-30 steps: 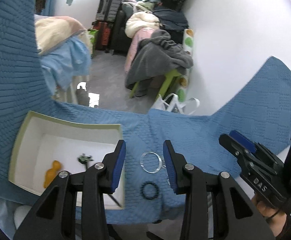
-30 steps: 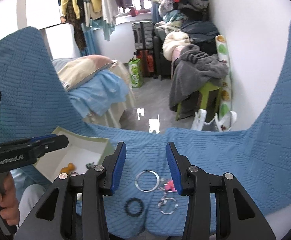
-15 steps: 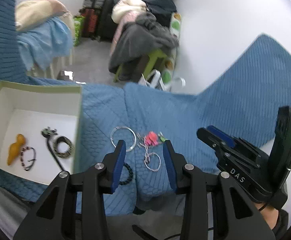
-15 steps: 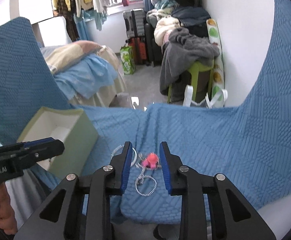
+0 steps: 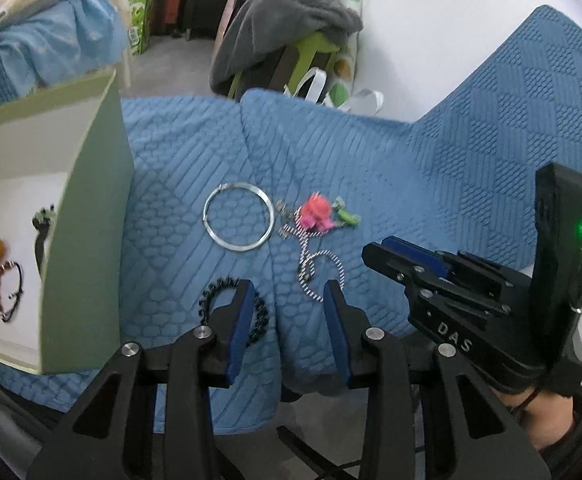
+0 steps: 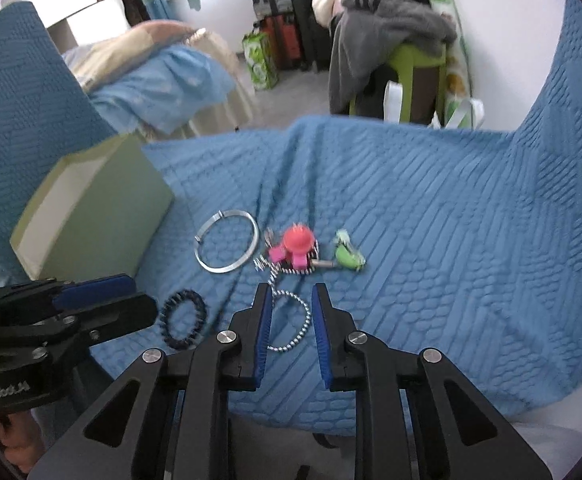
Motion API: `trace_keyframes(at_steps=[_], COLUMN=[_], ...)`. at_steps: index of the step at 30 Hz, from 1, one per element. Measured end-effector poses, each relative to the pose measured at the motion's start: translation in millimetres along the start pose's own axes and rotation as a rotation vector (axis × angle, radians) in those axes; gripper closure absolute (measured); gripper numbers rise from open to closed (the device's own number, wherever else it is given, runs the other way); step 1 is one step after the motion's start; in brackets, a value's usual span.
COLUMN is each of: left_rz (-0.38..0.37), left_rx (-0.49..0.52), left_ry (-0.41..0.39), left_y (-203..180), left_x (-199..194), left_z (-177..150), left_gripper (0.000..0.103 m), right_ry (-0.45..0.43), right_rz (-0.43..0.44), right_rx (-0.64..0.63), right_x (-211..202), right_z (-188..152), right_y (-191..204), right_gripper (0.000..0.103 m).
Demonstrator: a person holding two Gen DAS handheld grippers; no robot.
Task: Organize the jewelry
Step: 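Move both tools back over the remaining jewelry, then close the left tool on the black coil bracelet while the right tool grips the silver ball chain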
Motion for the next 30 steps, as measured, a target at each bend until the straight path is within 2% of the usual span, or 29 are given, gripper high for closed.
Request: trace_keyframes(at_steps=[5, 12, 15, 16, 18, 28, 30], left_rz=[0.028, 0.058, 0.06, 0.053, 0.043, 0.049, 0.056], left_rx=[0.0, 0.002, 0.002, 0.002, 0.006, 0.038, 0.051], left_ry=[0.055, 0.094, 0.096, 0.101, 0.112, 0.104, 0.099], left_y=[8, 19, 23, 22, 22, 18, 17], left_x=[20, 39, 42, 43, 46, 48, 49], left_z=[-15, -26, -27, -28, -30, -29, -29], left_gripper=[0.067, 0.069, 0.072, 0.078, 0.08, 0.08, 0.08], right_ry=[0.077, 0.099, 0.095, 0.093, 0.09, 0.091, 0.091], right_rz=[0.02, 0.077, 0.097, 0.103, 0.108, 0.029, -0.003], right_rx=[-0.011, -0.024, -0.048, -0.063, -0.095, -0.211, -0.215], right_x=[30, 47, 51, 52, 55, 72, 72], right_z=[-9, -5, -2, 0, 2, 0, 0], right_y=[-4, 3, 12, 16, 24, 33, 33], right_gripper=[0.086, 0.084, 0.084, 0.084, 0.084, 0.084, 0.093])
Point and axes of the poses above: each gripper's, at about its wrist camera, not at the fingertips, and x roughly the way its jaws point, y to its left, z to its top, the point moved 9 cm from there along x, roughly the way its jaws point, and after that the axes turned 2 degrees about y, right-handed, at the moved point
